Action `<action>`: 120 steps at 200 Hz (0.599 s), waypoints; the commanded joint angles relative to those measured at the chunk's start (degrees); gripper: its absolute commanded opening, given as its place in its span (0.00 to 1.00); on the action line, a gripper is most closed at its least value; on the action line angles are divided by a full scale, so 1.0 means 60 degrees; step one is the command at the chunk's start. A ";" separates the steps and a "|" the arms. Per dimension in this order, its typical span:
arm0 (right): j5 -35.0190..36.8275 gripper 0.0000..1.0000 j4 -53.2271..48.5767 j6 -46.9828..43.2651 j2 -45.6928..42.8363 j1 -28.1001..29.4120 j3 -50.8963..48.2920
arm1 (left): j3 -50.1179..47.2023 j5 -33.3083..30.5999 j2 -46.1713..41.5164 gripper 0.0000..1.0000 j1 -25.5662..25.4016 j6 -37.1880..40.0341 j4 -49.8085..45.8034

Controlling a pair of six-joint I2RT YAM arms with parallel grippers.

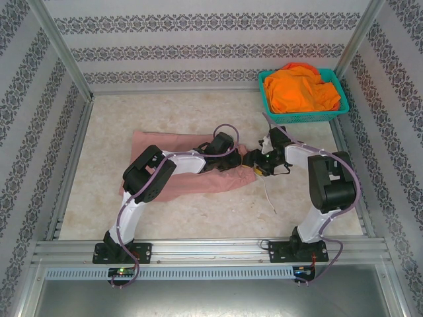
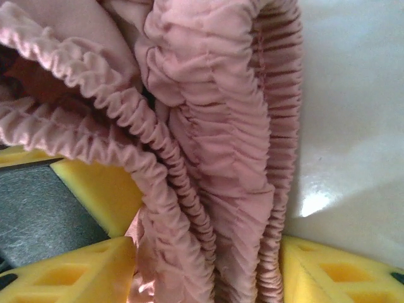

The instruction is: Fold and stack the shorts

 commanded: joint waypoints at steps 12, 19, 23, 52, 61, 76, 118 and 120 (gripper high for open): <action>-0.0364 0.53 0.0734 0.0572 0.0276 0.0257 0.0070 | -0.0433 -0.0342 0.0277 0.06 0.0088 -0.0144 -0.0760; -0.0312 0.50 0.0751 0.0591 0.0326 0.0294 0.0081 | -0.0443 -0.0330 0.0276 0.06 0.0090 -0.0170 -0.0745; -0.0277 0.48 0.0739 0.0592 0.0364 0.0316 0.0088 | -0.0448 -0.0339 0.0278 0.06 0.0090 -0.0178 -0.0726; 0.0132 0.21 0.0539 0.0471 0.0594 0.0397 0.0215 | -0.0487 -0.0361 0.0083 0.07 0.0090 -0.0186 -0.0598; 0.0333 0.11 0.0355 0.0369 0.0631 0.0398 0.0294 | -0.0556 -0.0488 -0.0157 0.08 0.0099 -0.0115 -0.0531; 0.0641 0.00 -0.0137 0.0093 0.0567 0.0363 0.0455 | -0.0716 -0.0749 -0.0725 0.15 0.0173 0.0086 -0.0471; 0.1612 0.00 -0.1401 -0.0604 -0.0199 0.0233 0.0824 | -0.1728 -0.1541 -0.3391 0.50 0.0656 0.0792 -0.0428; 0.1665 0.00 -0.1476 -0.0656 -0.0236 0.0236 0.0859 | -0.1808 -0.1572 -0.3528 0.51 0.0700 0.0830 -0.0422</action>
